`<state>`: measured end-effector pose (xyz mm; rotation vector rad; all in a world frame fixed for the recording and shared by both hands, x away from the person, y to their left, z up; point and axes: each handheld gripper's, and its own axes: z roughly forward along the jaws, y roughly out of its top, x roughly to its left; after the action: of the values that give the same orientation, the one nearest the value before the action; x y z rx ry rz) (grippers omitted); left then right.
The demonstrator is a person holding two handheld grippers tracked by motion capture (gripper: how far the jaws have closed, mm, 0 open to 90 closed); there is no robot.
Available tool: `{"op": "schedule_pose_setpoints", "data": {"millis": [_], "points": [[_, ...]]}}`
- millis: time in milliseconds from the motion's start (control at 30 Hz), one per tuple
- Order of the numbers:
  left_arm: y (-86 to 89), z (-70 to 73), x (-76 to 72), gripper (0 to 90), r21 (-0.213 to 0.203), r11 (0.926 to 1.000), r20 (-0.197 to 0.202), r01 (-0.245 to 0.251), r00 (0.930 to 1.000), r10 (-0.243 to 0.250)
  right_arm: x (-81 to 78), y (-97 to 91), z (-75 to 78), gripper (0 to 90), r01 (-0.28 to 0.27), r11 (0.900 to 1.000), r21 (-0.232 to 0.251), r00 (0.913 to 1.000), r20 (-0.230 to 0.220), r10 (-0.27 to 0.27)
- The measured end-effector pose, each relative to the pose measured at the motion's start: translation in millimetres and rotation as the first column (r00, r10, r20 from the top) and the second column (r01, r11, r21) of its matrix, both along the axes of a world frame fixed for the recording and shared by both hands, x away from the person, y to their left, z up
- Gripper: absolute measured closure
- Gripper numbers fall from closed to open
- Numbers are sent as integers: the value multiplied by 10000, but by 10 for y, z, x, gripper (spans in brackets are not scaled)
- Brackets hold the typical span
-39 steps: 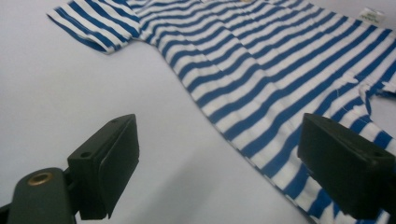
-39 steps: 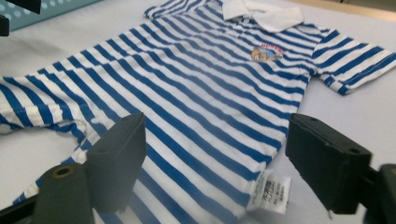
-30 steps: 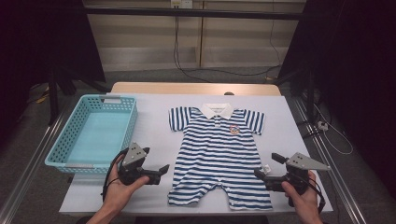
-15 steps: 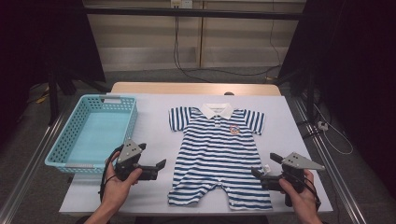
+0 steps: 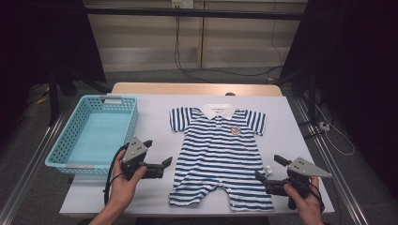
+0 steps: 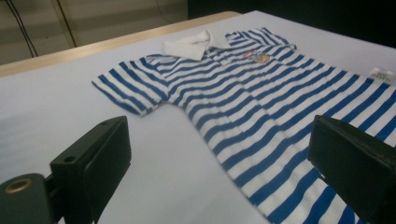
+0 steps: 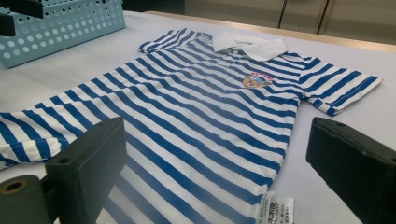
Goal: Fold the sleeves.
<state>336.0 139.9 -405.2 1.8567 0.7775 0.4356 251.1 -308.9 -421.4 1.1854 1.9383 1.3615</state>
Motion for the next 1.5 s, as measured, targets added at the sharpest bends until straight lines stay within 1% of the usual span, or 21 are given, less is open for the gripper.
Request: {"op": "schedule_pose_setpoints", "data": {"millis": [100,367,500,633,733,833,900,933,967,1000,1033,1067,1100,1200,1233,1267,1300,1367,1433,1467,1500], "points": [[-26,17,82,56,-375,9993,-174,18,9998,-25,20,-15,-9,47,-28,10000,-55,10000,-9,28],[-209,13,345,52,-65,9999,-433,150,9989,-152,37,0,-17,47,-133,9998,-120,9999,41,134],[-261,-12,480,73,237,9997,-263,1,9997,6,29,0,-16,45,-178,9998,-44,9998,22,178],[-281,-46,629,76,152,9999,-744,-35,9972,46,31,0,-19,44,-236,9997,-69,9997,11,236],[-296,-52,711,76,322,9994,-528,-155,9985,172,35,0,-22,44,-230,9996,-169,9997,-11,230],[-327,-24,806,75,114,9997,-717,-210,9972,217,33,4,-23,44,-298,9993,-216,9996,-1,298],[-324,0,882,74,486,9988,-631,-69,9980,100,31,8,-22,44,-291,9992,-264,9996,23,292],[-377,-5,902,67,1,9995,-739,-304,9968,304,30,9,-22,44,-317,9992,-238,9995,15,317],[-392,-3,935,56,55,9995,-660,-317,9973,320,27,10,-22,44,-332,9992,-233,9994,10,332],[-376,11,969,54,695,9973,-470,-249,9985,282,27,9,-23,43,-337,9992,-238,9994,21,337],[-421,2,988,53,323,9982,-501,-509,9974,525,28,9,-22,44,-331,9992,-227,9995,4,331],[-396,22,1033,54,857,9962,-648,-181,9976,237,29,9,-23,43,-297,9992,-254,9996,-3,297],[-439,12,1056,54,218,9991,-754,-367,9964,383,32,9,-24,43,-316,9992,-252,9995,-2,316],[-483,22,1140,54,219,9989,-840,-426,9955,443,39,14,-30,44,-365,9990,-274,9993,-27,365],[-479,31,1170,54,578,9978,-818,-317,9960,364,38,15,-30,43,-387,9988,-288,9993,-13,386],[-511,21,1190,54,218,9982,-849,-555,9947,572,34,17,-29,43,-355,9989,-310,9994,6,356],[-492,26,1228,54,595,9974,-881,-413,9950,464,32,15,-28,43,-405,9988,-291,9992,7,405],[-518,-6,1280,56,177,9981,-1132,-583,9918,600,26,14,-26,42,-396,9989,-261,9992,-25,395],[-529,-43,1343,59,142,9989,-1401,-457,9890,472,24,13,-27,42,-404,9988,-262,9992,-60,402],[-516,-56,1381,59,498,9984,-1435,-269,9891,338,24,14,-28,43,-412,9988,-271,9991,-61,410],[-534,-80,1406,60,213,9986,-1532,-481,9869,508,23,14,-29,42,-442,9986,-299,9990,-44,440]]}}
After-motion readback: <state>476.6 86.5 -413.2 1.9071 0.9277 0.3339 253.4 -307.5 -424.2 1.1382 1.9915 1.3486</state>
